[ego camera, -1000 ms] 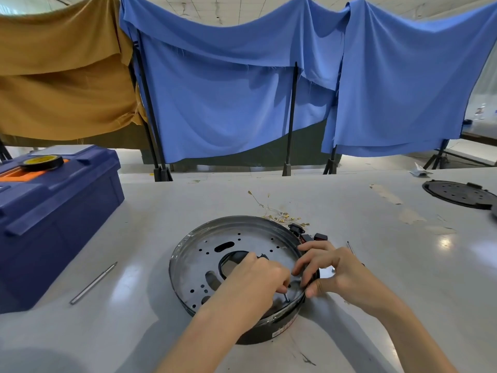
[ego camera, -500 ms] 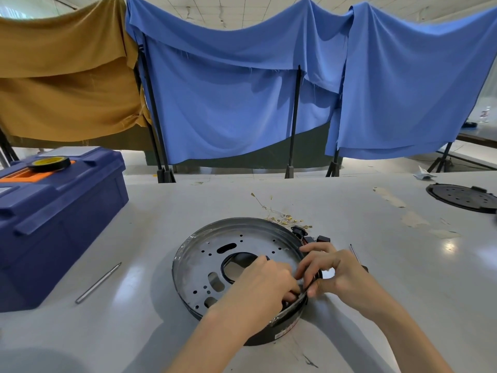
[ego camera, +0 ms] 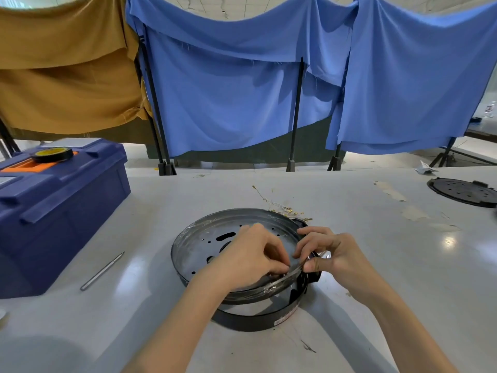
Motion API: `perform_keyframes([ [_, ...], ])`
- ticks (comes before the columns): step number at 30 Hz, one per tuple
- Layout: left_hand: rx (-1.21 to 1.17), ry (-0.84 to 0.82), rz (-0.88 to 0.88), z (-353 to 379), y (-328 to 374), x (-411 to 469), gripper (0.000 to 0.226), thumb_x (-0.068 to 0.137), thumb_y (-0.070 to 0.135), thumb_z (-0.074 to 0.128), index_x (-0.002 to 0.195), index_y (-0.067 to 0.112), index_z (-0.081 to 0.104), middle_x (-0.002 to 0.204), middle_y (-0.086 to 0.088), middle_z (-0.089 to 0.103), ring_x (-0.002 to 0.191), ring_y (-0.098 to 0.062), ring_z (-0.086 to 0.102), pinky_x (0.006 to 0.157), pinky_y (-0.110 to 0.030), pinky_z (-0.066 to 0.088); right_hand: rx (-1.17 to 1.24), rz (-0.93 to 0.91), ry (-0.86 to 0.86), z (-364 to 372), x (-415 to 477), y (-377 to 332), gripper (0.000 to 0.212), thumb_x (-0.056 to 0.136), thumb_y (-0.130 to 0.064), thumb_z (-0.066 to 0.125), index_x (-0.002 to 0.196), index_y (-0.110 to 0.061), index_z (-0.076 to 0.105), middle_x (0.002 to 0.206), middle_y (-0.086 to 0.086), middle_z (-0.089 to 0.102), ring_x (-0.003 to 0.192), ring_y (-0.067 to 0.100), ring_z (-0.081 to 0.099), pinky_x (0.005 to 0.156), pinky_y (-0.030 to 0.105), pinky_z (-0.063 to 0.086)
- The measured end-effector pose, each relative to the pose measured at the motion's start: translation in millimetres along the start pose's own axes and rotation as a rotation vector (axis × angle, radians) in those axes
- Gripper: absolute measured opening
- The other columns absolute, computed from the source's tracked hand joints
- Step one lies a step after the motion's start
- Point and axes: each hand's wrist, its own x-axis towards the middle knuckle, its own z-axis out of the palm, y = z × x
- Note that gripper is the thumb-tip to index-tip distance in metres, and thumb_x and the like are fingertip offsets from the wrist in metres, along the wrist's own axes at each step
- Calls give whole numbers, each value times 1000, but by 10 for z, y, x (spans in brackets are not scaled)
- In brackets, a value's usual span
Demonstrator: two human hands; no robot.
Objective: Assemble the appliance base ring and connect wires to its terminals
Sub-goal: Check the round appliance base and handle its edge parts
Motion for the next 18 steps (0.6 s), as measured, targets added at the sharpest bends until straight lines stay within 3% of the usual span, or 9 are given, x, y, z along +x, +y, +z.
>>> perform_keyframes([
  [4,27,-33,-8,42,17,1,10,75,9,78,77,20,78,61,16,68,63,3,64,64,-10,49,-13,15,14,3,5,12,37,59,13,78,57,-24,73,82,1,73,119,9,52,93,27,40],
  [12,18,-33,-34,108,37,11,8,76,10,78,78,18,79,65,11,70,64,0,66,66,-13,52,-34,51,2,-26,-8,35,34,59,15,77,58,-19,72,80,-1,73,118,7,52,93,25,42],
  [18,20,-26,-57,44,96,14,7,77,12,78,79,19,79,63,14,69,62,3,64,64,-10,49,16,37,30,-2,5,8,31,59,17,75,61,-14,72,79,0,72,116,7,53,86,15,44],
])
